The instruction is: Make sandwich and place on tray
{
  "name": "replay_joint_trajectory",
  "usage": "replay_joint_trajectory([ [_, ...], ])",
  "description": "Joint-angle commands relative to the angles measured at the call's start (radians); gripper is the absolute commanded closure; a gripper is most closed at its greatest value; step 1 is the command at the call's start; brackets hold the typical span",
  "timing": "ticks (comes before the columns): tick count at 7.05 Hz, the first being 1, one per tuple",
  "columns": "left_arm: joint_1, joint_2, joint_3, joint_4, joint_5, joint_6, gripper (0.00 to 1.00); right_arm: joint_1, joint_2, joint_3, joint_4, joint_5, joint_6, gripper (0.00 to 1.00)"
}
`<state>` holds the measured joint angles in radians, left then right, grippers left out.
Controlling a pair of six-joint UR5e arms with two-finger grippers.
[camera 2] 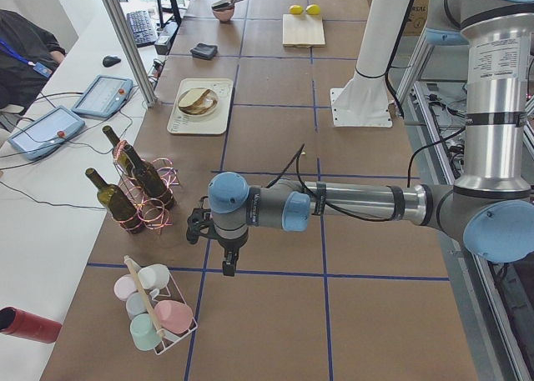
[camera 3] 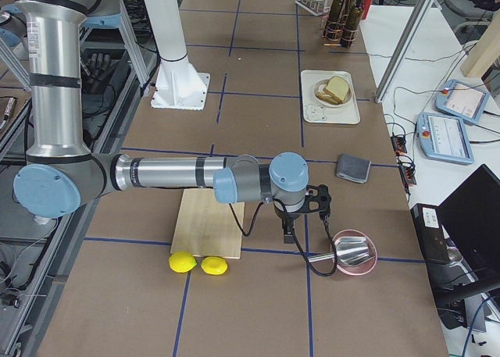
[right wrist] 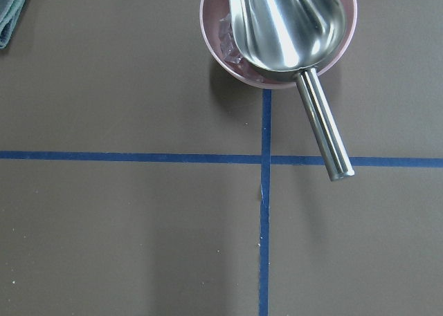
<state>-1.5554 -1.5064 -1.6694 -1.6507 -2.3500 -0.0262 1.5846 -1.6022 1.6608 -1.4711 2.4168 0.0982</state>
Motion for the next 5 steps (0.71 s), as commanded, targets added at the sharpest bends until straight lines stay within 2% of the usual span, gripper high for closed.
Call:
replay_joint_trajectory([
  [1, 0.000, 0.000, -0.001, -0.001, 0.000, -0.001, 0.00, 0.000, 0.001, 0.000, 0.000, 0.001, 0.000, 0.00],
  [5, 0.000, 0.000, -0.001, 0.000, 0.000, -0.001, 0.00, 0.000, -0.005, -0.001, 0.000, -0.001, -0.005, 0.00],
])
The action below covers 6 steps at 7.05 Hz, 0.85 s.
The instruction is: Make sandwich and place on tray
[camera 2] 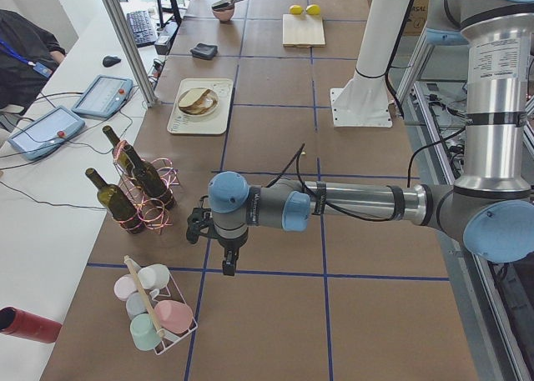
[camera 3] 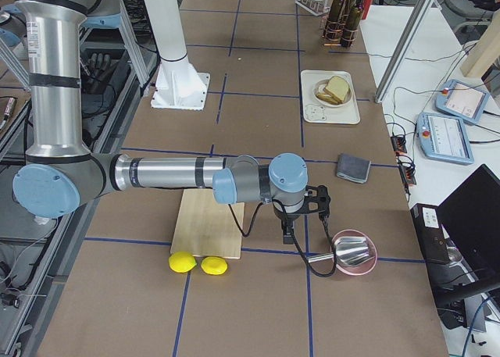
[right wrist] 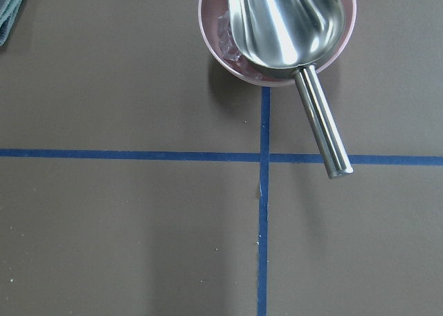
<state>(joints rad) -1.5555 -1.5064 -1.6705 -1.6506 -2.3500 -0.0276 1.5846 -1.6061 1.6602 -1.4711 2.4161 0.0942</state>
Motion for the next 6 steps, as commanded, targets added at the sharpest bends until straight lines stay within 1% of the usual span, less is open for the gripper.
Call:
replay_joint_trajectory([
  [1, 0.000, 0.000, -0.002, -0.002, 0.000, 0.000, 0.00, 0.000, -0.001, 0.000, 0.000, 0.000, 0.001, 0.00],
  [6, -0.002, 0.000, -0.006, -0.002, 0.000, 0.000, 0.00, 0.009, 0.000, 0.001, 0.000, -0.002, -0.001, 0.00],
])
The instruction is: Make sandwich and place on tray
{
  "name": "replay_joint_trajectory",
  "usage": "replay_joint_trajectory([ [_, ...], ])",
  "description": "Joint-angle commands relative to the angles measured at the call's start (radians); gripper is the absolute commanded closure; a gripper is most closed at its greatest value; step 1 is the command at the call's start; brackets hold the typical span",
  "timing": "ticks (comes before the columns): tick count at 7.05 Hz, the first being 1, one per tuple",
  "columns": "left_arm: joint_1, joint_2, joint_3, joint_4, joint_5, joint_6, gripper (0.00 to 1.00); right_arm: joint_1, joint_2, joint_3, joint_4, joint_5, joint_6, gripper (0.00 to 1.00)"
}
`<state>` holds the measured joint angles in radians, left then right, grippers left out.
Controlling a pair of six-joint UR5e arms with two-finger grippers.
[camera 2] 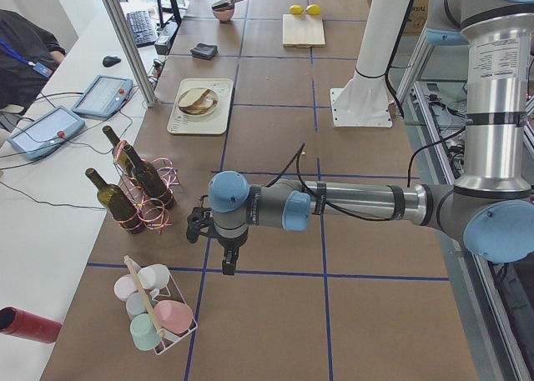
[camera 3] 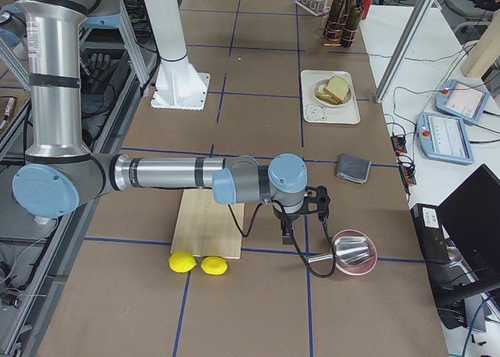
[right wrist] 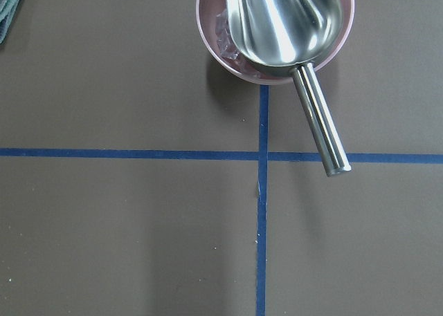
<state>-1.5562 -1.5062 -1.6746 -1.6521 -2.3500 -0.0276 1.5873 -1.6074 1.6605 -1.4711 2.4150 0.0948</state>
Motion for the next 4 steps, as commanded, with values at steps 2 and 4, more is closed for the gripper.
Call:
replay_joint_trajectory([
  [2, -0.001, 0.000, -0.001, 0.000, 0.000, 0.000, 0.00, 0.017, 0.003, 0.002, 0.002, -0.001, -0.004, 0.00],
  [4, -0.001, 0.000, 0.001, 0.000, 0.000, 0.000, 0.00, 0.017, 0.003, 0.002, 0.000, -0.001, -0.004, 0.00],
])
